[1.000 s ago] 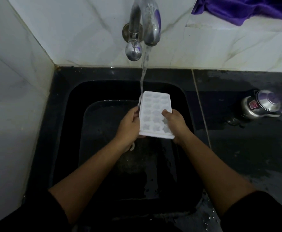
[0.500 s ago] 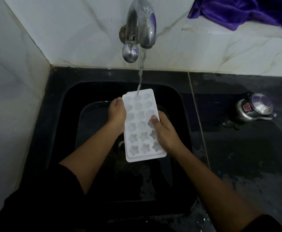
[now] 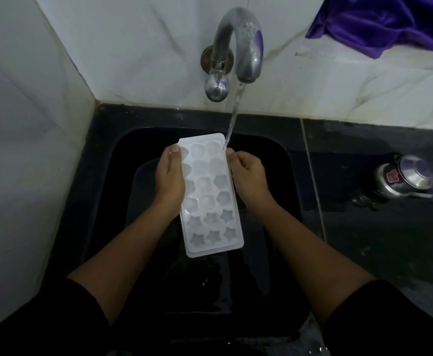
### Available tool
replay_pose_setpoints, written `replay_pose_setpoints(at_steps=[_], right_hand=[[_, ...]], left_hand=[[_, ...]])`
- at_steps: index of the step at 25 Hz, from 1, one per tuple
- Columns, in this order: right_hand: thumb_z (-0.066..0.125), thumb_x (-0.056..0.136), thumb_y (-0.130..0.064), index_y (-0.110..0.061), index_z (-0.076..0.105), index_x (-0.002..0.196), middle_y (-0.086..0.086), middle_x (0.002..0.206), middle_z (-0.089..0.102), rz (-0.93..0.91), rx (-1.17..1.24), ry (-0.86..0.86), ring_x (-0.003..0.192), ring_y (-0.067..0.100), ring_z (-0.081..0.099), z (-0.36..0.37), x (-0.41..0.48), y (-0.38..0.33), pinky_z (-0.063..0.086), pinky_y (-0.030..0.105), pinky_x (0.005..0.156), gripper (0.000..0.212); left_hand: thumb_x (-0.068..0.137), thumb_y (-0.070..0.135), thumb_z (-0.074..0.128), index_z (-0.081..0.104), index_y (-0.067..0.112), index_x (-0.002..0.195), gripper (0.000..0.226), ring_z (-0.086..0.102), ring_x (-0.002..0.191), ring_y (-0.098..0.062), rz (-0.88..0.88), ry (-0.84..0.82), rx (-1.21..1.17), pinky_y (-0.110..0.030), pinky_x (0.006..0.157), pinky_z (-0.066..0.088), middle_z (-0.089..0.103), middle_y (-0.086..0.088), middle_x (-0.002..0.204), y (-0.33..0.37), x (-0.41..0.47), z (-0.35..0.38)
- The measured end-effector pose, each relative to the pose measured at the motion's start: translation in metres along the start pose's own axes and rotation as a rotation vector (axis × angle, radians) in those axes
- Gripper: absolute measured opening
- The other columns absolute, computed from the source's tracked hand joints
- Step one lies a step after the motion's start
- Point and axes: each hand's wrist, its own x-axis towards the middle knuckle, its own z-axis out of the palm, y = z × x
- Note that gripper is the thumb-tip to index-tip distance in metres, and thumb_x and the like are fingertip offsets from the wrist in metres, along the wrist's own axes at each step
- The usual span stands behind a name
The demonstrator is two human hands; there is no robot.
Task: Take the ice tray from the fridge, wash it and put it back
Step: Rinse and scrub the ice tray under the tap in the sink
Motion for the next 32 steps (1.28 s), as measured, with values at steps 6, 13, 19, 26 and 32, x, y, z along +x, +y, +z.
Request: replay_pose_setpoints(at_steps=[6,13,19,26,32], right_hand=[[0.059,0.104,-0.014,-0.013,0.067,0.1,-0.001,0.087,0.069,-0.174,-0.146,-0.017,0.073,0.004,0.061,0.0,0.013,-0.021,0.051,0.019,0.067,0.009],[0.051,0.108,-0.036,-0.002,0.064,0.093,0.02,0.091,0.067,-0.147,-0.086,0.051,0.077,0.024,0.063,0.016,0.027,-0.032,0.057,0.049,0.077,0.039],[0.051,0.108,-0.02,-0.012,0.064,0.107,-0.001,0.098,0.068,-0.347,-0.242,-0.158,0.092,0.012,0.067,0.006,-0.028,0.006,0.057,0.036,0.081,0.016],[0.053,0.108,-0.039,-0.027,0.055,0.075,-0.008,0.073,0.059,-0.242,-0.209,-0.054,0.069,0.007,0.056,0.017,0.027,-0.042,0.049,0.034,0.069,0.035],[0.049,0.11,-0.032,-0.027,0.055,0.085,-0.012,0.077,0.057,-0.314,-0.218,-0.132,0.071,0.001,0.053,0.005,-0.016,0.007,0.046,0.029,0.068,0.026]], left_hand=[[0.112,0.039,0.045,0.063,0.032,0.096,0.025,0.061,0.078,0.0,0.14,-0.001,0.075,-0.021,0.072,0.053,0.065,0.009,0.092,0.0,0.003,-0.007],[0.111,0.036,0.049,0.066,0.037,0.106,0.018,0.075,0.098,-0.013,0.179,0.017,-0.002,-0.03,0.084,0.062,0.076,0.003,0.106,0.009,-0.008,-0.004],[0.109,0.034,0.053,0.067,0.026,0.109,0.016,0.072,0.091,-0.005,0.097,0.191,-0.106,-0.03,0.084,0.059,0.073,0.009,0.105,0.02,0.018,-0.026],[0.111,0.035,0.049,0.066,0.028,0.115,0.019,0.07,0.092,0.003,0.148,0.102,-0.03,-0.019,0.081,0.057,0.073,0.013,0.108,0.015,0.002,-0.013],[0.108,0.035,0.055,0.066,0.021,0.106,0.018,0.067,0.088,-0.008,0.16,0.214,-0.167,-0.036,0.087,0.06,0.07,0.006,0.102,0.031,0.029,-0.019]])
